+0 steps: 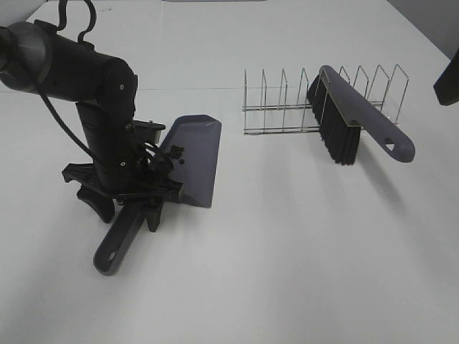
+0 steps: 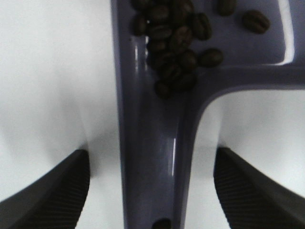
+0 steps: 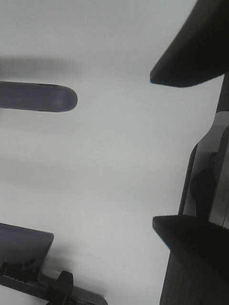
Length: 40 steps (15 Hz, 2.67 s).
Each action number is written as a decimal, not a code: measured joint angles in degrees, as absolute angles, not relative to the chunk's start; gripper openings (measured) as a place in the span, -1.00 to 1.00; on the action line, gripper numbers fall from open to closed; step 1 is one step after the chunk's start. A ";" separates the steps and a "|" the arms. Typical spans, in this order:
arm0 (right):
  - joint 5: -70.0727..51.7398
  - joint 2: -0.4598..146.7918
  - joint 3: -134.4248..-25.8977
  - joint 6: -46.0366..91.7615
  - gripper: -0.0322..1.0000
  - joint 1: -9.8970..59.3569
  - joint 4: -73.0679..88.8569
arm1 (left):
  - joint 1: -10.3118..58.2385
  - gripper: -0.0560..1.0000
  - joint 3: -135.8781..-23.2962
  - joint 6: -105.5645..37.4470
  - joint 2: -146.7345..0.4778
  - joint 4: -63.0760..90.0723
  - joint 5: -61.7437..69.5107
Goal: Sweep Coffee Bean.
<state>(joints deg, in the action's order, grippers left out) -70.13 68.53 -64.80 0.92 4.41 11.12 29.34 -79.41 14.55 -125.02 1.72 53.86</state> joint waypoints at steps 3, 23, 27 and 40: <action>-70.07 64.29 -62.57 0.63 0.35 4.41 11.12 | 29.34 0.39 -79.41 13.64 -123.07 1.72 55.23; -70.24 28.19 -49.05 -0.57 0.35 4.41 8.94 | -1.38 0.34 -40.28 -4.58 -46.29 0.00 57.35; -70.30 17.99 -49.05 -0.57 0.35 4.41 5.10 | 2.46 0.34 -35.35 -7.33 -32.60 1.38 59.13; -64.29 -0.29 -26.24 4.30 0.35 4.41 5.21 | 2.81 0.34 -29.74 -0.63 0.23 1.15 61.65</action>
<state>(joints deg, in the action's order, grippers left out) -64.29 -0.29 -26.24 4.30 4.41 5.21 2.81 -29.74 -0.63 0.23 1.15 61.65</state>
